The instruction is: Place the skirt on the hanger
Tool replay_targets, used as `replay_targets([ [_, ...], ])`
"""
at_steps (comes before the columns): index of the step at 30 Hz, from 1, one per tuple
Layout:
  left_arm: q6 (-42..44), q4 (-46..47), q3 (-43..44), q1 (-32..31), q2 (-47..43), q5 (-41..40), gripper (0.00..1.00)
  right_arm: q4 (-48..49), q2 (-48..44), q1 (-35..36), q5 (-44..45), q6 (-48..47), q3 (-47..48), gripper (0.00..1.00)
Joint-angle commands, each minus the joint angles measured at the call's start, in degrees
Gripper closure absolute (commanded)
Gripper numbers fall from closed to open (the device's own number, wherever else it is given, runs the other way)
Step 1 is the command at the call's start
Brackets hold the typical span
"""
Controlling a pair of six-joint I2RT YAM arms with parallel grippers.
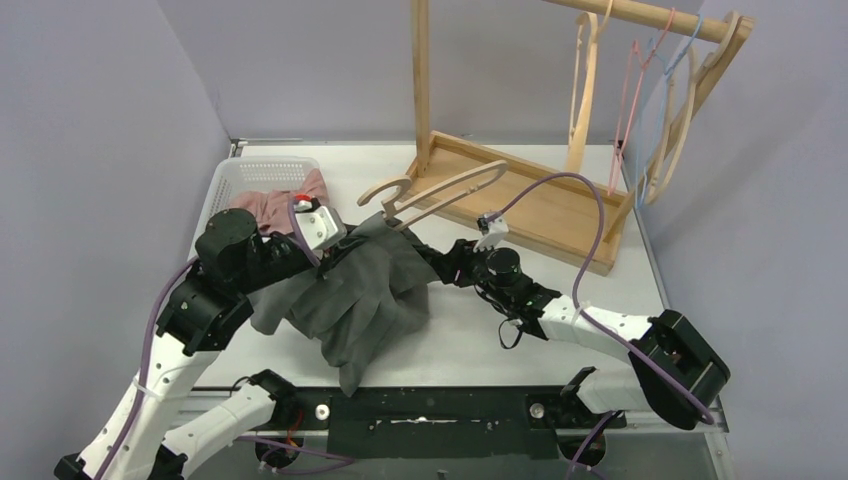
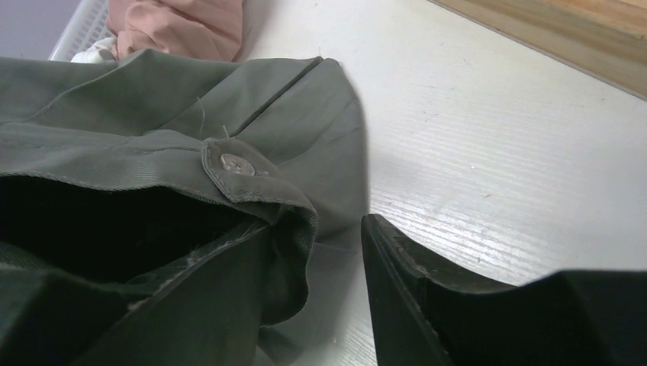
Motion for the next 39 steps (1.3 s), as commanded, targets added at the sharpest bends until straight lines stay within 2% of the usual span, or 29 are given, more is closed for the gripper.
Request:
replay_targets([
  [1,-0.03,5.46,3.74,0.16,-2.31,0.25,1.00,3.54,-0.62,-0.80,2.29,1.98,0.25,0.56],
  [4,-0.13,5.43,3.58,0.15,-2.79,0.10,1.00,4.82,-0.40,-1.25,-0.07,2.30,0.06,0.62],
  [8,-0.14,4.89,3.23,0.13,-3.27,-0.07,1.00,4.50,0.02,-1.89,-3.90,1.80,1.30,0.95],
  [9,-0.06,4.50,3.11,0.17,-3.40,-0.22,1.00,2.77,-0.33,-1.91,-2.97,1.62,1.90,1.00],
  [11,0.27,3.10,2.75,0.15,-3.83,-0.69,1.00,-1.14,-2.29,-1.92,1.75,1.69,2.38,1.00],
  [16,1.22,-3.94,-0.15,0.20,-5.63,-0.97,1.00,-12.68,-10.58,-2.05,20.89,1.20,2.63,1.00],
  [20,1.40,-8.75,-3.24,0.12,-6.21,3.03,1.00,-19.36,-16.15,-2.31,28.39,-0.49,4.82,1.00],
  [29,3.53,-10.96,-5.41,0.08,-5.12,3.95,1.00,-30.62,-19.40,-2.66,33.46,-1.63,11.68,1.00],
  [33,5.46,-13.54,-4.87,0.10,-3.89,5.80,1.00,-35.52,-19.39,-4.02,34.75,1.19,14.48,1.00],
  [39,4.79,-10.04,-4.68,0.12,-6.46,10.36,1.00,-40.07,-18.35,-6.74,32.69,3.86,17.88,1.00],
])
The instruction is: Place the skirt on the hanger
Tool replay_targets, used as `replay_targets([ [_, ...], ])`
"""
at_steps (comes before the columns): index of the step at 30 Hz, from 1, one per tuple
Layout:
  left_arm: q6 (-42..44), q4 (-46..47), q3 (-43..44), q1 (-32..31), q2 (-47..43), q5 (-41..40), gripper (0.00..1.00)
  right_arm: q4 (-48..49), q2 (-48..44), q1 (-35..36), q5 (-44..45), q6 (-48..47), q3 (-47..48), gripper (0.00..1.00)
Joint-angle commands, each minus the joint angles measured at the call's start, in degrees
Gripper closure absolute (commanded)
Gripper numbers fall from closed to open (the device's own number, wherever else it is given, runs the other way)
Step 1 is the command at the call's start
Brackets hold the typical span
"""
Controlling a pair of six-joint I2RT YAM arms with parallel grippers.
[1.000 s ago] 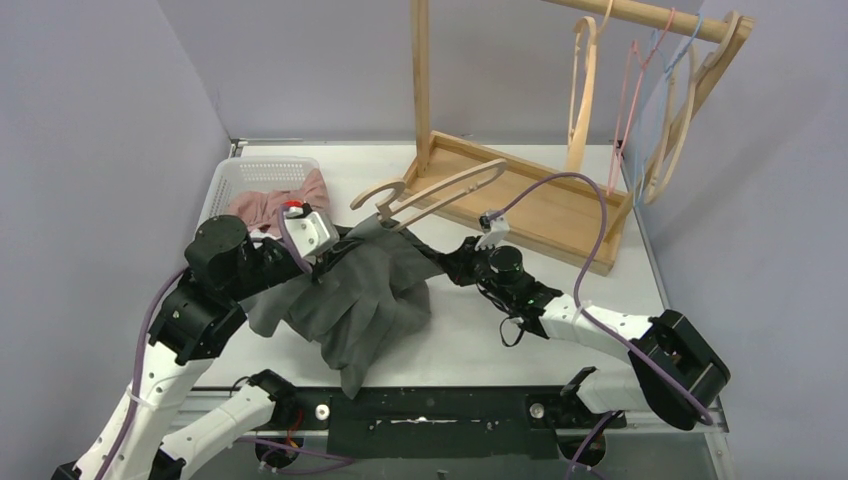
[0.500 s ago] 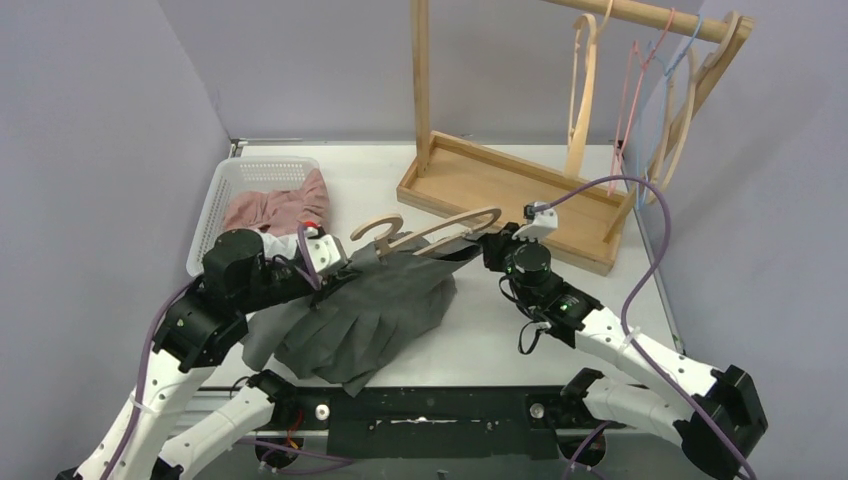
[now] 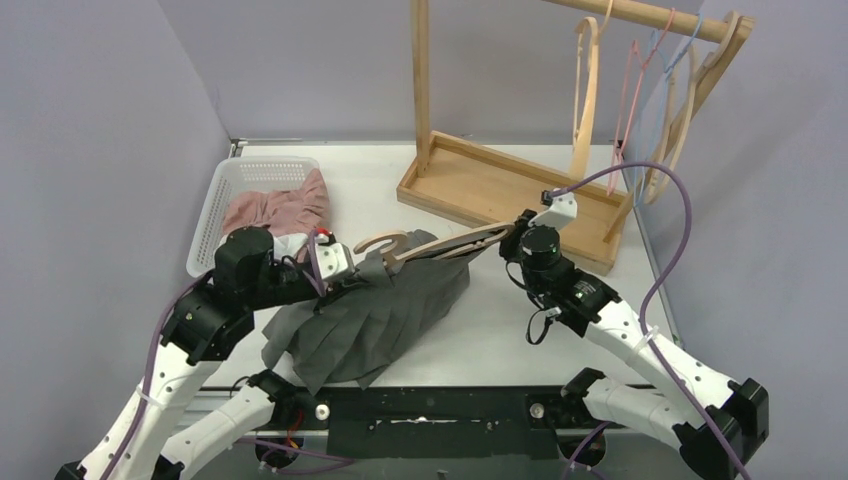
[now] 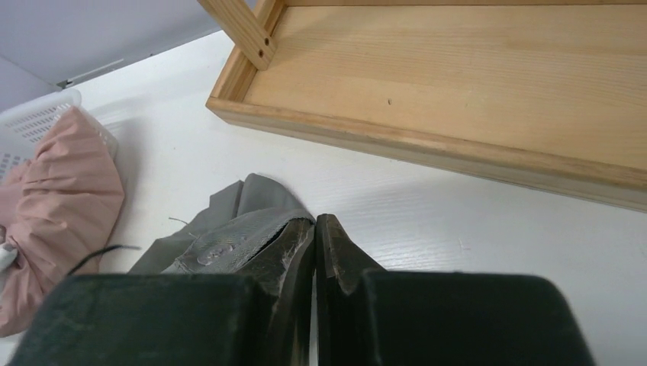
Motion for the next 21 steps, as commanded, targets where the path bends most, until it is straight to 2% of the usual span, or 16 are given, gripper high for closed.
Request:
replay_targets([
  [1,0.24,1.94,1.36,0.13,-2.89,3.93,1.00,-2.92,0.04,-2.89,5.11,1.94,4.01,1.00],
  [8,2.10,-5.17,1.64,0.10,1.81,-4.57,1.00,-3.12,-2.44,-3.51,1.02,1.35,5.32,1.00],
  [13,1.41,-5.50,2.55,0.14,3.74,-13.11,1.00,-6.86,-4.00,-3.83,-1.72,1.55,7.14,1.00],
  [18,1.52,-5.66,3.14,0.13,5.93,-13.34,1.00,-7.30,-5.31,-3.89,-5.78,0.36,6.99,1.00],
  [21,0.75,-4.88,3.88,0.16,7.43,-13.71,1.00,-4.09,-5.96,-3.89,-12.32,-2.80,6.69,1.00],
])
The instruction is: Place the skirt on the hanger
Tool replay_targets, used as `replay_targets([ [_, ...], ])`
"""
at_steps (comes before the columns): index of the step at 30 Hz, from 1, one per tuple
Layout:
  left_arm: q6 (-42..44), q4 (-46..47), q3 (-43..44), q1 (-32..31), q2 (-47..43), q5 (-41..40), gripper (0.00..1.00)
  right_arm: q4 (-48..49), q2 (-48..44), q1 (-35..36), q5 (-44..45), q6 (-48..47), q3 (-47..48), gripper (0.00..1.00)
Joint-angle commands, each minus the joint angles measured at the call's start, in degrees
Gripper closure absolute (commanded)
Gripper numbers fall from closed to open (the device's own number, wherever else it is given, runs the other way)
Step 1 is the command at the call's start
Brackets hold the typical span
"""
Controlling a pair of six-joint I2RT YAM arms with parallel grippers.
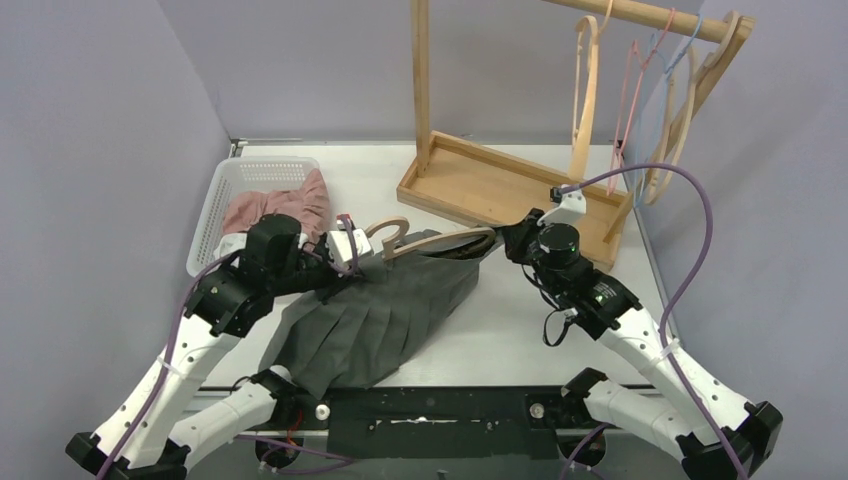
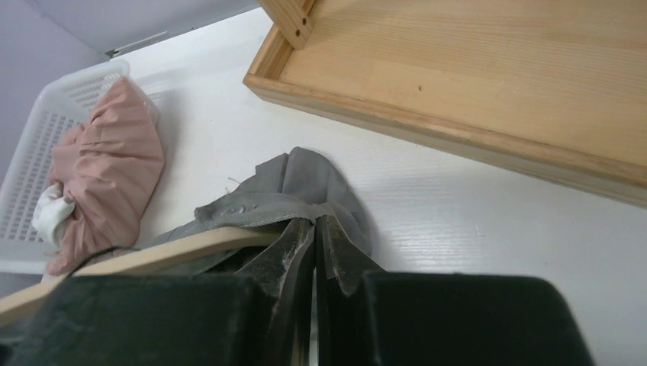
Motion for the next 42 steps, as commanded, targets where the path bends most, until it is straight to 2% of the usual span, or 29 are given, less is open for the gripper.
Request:
replay_targets([
  [1,-1.11,-0.12,3.98,0.18,1.72,-4.39,1.00,4.91,-2.02,-1.12,-6.20,-4.73,2.36,1.00],
  [9,-1.10,1.82,9.03,0.15,4.81,1.83,1.00,14.10,-1.46,-1.12,-27.83,-9.08,3.29,1.00],
  [18,1.32,1.60,17.23,0.21,8.17,8.49,1.00,18.32,0.56,-1.02,-41.65,-13.32,8.76,1.00],
  [24,-0.81,11.41,10.33,0.20,9.07,10.88,1.00,16.68,2.65,-0.77,-47.46,-18.49,7.45,1.00],
  [28,-0.83,16.26,7.19,0.20,11.03,13.72,1.00,7.91,5.69,-0.68,-47.40,-26.65,8.45,0.99],
  [33,-1.55,21.85,-2.83,0.15,8.74,17.36,1.00,-4.30,8.72,-0.63,-47.29,-35.68,11.83,0.73],
  [36,-2.73,26.62,-8.34,0.24,4.96,18.77,1.00,-6.09,8.35,-0.59,-47.78,-38.54,13.55,0.60],
  [38,-3.22,29.16,-11.34,0.26,2.87,19.24,1.00,-5.85,8.16,-0.69,-48.36,-39.69,14.37,0.48],
  [42,-3.74,29.71,-14.36,0.41,1.80,19.88,1.00,-6.21,9.59,-0.69,-48.35,-42.17,16.07,0.44],
])
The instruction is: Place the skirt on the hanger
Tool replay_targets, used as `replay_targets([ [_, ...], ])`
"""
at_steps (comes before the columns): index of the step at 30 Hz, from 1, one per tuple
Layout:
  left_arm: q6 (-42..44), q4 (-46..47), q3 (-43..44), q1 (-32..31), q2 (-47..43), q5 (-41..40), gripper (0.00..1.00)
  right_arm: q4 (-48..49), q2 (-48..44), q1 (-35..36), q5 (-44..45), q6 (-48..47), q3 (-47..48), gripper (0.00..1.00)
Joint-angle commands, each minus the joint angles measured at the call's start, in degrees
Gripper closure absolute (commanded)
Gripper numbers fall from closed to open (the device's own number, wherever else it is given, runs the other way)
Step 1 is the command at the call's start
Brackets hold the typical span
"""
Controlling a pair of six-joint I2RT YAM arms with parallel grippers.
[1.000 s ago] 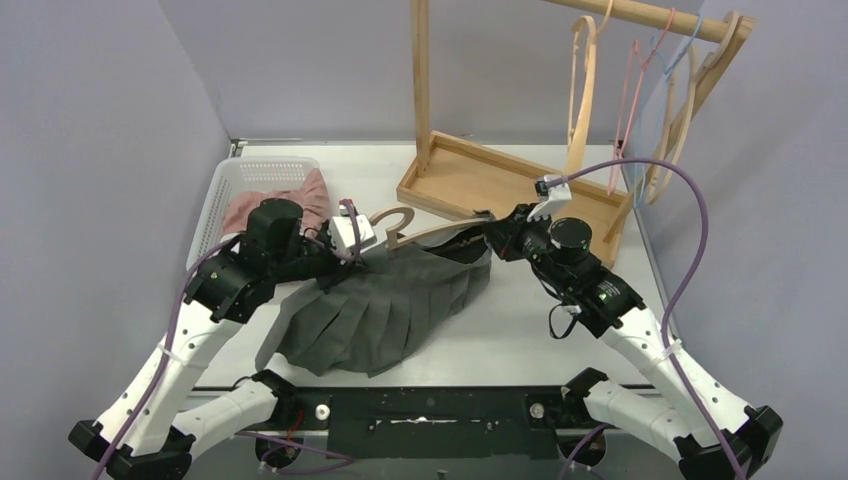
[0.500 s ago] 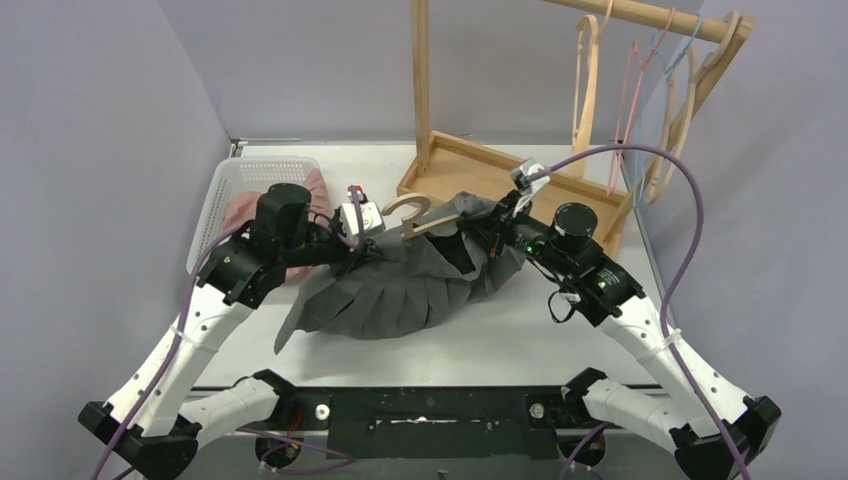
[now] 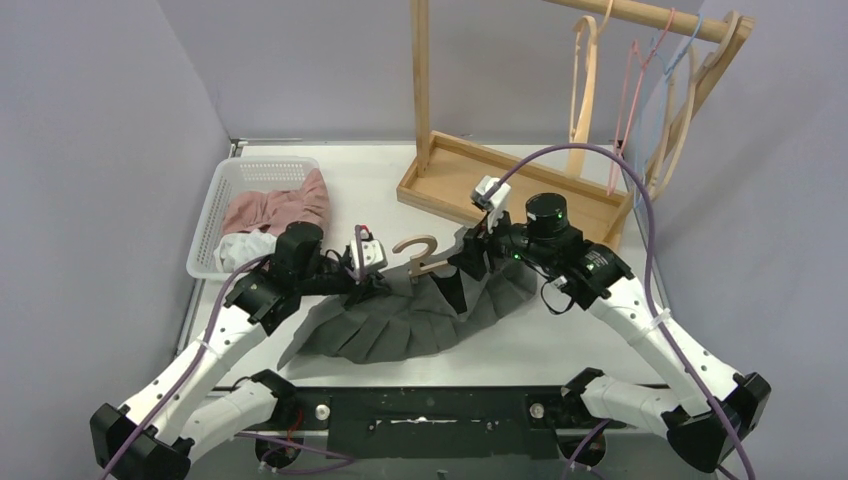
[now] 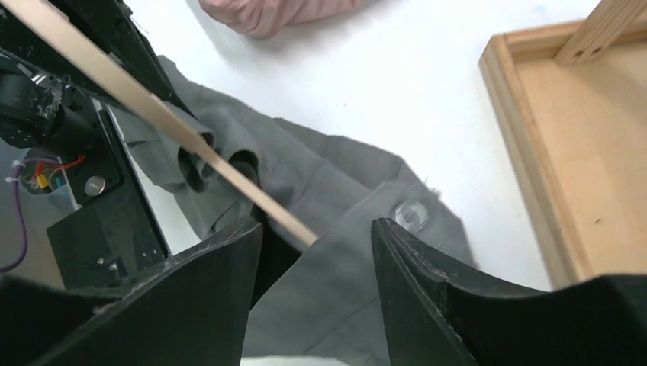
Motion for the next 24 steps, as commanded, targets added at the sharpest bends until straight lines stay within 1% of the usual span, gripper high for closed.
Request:
replay_targets([
  [1,-0.87,9.69,-0.79,0.04,-3.07,5.50,1.00,0.30,0.29,0.00,-1.08,-6.34,4.22,0.44],
  [3,-0.70,9.53,-1.43,0.10,-3.46,5.65,1.00,0.40,1.56,0.00,-1.93,-9.99,4.50,0.44],
  [6,-0.10,8.61,-1.48,0.17,-4.08,5.85,1.00,-0.94,4.21,0.02,-7.31,-16.48,5.58,0.43],
  [8,0.70,7.35,-0.96,0.33,-4.32,5.73,1.00,-4.67,6.40,0.02,-13.74,-21.26,7.80,0.43],
  [12,1.52,5.43,-0.05,1.18,-4.49,6.25,1.00,-13.18,11.02,0.02,-21.36,-30.00,11.56,0.44],
  [19,1.44,4.08,1.54,2.16,-5.16,8.38,1.00,-16.73,15.84,0.75,-22.31,-34.15,13.76,0.57],
  [24,1.84,3.48,2.38,3.63,-4.83,8.69,1.00,-17.71,16.36,1.14,-24.14,-35.73,14.13,0.57],
])
